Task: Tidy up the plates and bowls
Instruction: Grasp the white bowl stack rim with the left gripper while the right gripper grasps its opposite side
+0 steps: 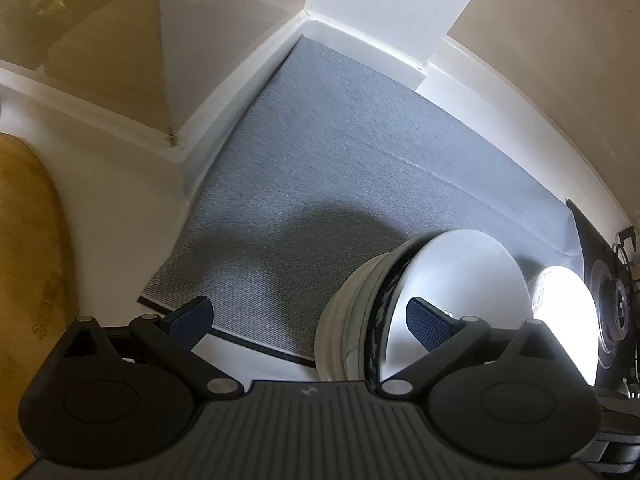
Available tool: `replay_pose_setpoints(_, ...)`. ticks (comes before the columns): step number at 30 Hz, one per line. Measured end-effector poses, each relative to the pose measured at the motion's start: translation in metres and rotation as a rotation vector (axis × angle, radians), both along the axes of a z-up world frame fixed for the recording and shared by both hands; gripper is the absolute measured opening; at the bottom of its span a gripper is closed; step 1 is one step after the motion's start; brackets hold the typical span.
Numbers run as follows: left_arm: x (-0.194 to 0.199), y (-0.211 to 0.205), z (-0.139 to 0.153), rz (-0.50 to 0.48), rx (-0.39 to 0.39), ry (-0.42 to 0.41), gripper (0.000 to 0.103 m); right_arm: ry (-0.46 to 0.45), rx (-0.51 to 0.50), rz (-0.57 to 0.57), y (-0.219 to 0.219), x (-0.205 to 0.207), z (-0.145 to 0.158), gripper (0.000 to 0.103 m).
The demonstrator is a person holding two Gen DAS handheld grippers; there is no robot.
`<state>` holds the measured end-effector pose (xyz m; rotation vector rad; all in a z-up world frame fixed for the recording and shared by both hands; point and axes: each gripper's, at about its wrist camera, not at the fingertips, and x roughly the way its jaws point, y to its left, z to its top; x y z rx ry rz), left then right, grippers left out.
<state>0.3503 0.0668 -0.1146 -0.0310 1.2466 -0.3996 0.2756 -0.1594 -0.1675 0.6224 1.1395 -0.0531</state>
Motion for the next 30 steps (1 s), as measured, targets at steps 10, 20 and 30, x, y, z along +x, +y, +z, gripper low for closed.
replay_pose_setpoints(10, 0.012, 0.000, -0.021, -0.017, -0.043, 0.073, 0.103, -0.017, -0.026, 0.039, 0.006, 0.019, -0.004, 0.078)
replay_pose_setpoints(20, 0.023, 0.000, -0.029, -0.059, -0.086, 0.100, 0.103, 0.002, -0.087, 0.104, 0.022, 0.033, -0.007, 0.082)
replay_pose_setpoints(30, 0.026, 0.021, -0.033, -0.040, -0.177, 0.155, 0.095, -0.044, -0.100, 0.152, 0.024, 0.042, -0.007, 0.084)
